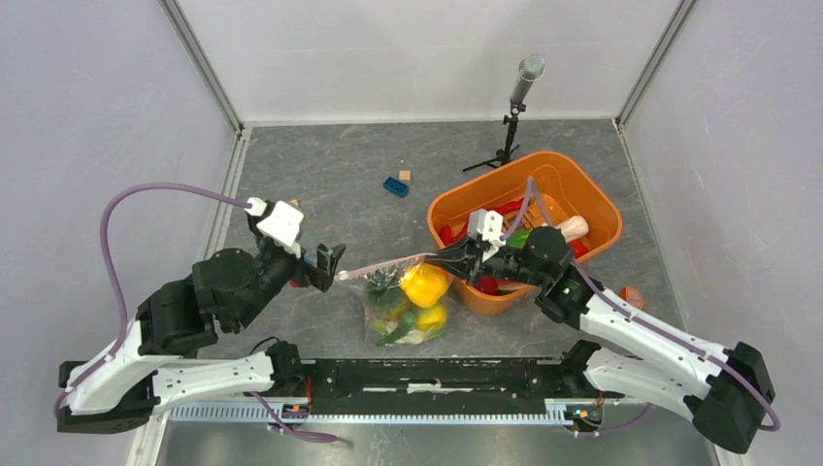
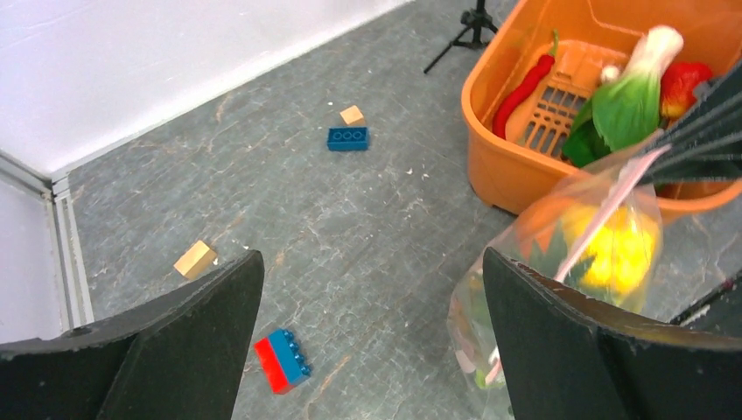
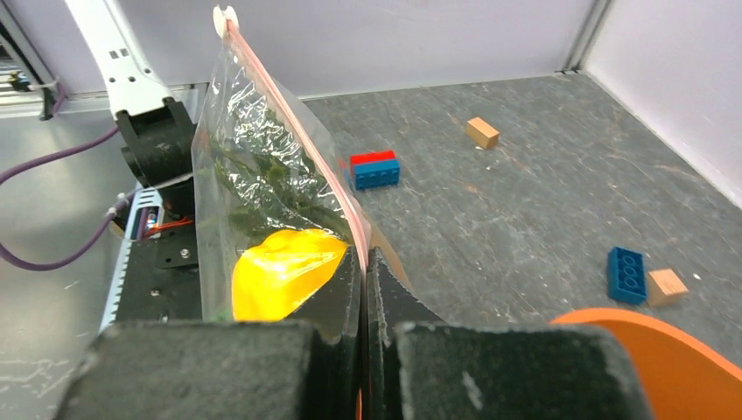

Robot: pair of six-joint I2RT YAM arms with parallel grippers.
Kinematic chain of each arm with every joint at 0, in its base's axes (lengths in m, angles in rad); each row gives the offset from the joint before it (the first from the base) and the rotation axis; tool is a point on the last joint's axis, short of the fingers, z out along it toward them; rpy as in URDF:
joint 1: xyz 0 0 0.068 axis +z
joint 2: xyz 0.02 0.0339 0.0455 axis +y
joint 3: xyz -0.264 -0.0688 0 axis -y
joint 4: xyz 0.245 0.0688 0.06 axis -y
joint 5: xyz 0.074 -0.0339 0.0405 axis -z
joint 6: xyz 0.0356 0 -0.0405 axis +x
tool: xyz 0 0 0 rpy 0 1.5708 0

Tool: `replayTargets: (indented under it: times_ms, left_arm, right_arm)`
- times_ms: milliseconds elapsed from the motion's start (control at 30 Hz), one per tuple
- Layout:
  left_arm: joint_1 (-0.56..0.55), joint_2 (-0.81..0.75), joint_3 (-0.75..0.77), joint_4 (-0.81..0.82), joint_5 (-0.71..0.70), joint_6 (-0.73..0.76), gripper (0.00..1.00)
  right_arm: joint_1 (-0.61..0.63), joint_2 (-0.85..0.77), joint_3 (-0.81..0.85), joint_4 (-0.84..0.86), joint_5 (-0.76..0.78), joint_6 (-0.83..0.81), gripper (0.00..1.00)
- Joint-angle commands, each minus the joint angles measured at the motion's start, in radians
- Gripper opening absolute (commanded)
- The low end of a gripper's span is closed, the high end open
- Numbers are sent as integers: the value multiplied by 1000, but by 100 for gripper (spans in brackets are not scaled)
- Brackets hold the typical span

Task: Place the food in the zip-top bag and seal the zipper
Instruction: Place the zipper food storage bag at the center of the board.

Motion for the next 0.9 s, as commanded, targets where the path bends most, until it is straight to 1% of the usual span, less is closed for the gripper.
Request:
replayTargets:
  times_ms: [0,167,233,333,433,500,533,567,633,733,767,833,867]
  left_arm:
    - [2,0,58,32,-105,-82,100]
    - [18,73,63,-23,-109,-106,100]
    - [36,55,70,-2,-96,-104,100]
    - [47,38,84,33,-113,-70,100]
    - [59,88,108,2,-84,-39,100]
    - [105,129,111,-5,-56,-38,100]
    - [148,139,99,12,-11,-30,100]
    - [227,142,84,39,41,-30,100]
    - [417,143,39,88,196,-33,100]
    - [698,171,0,112,456,-51,100]
    - [767,177,-13,118,541,-73,100]
    - [884,164,-54,161,616,-122,100]
    - [915,147,-79,179,620,-149,100]
  right_arm:
    - [32,38,86,44,-16,21,0]
    - [66,85,152,0,24,-10,0]
    - [81,89,165,-20,43,-15,0]
    - [107,89,157,-19,58,-16,0]
    - [131,88,149,-16,78,-15,0]
    - [143,88,149,-26,96,-15,0]
    - [148,87,149,-33,106,-15,0]
    - [152,85,148,-41,114,-35,0]
    - [157,80,142,-53,126,-50,0]
    - [158,74,126,-59,147,-55,0]
    - [158,75,127,-65,148,-56,0]
    - [159,82,138,-86,144,-64,0]
    - [161,85,144,-92,142,-67,0]
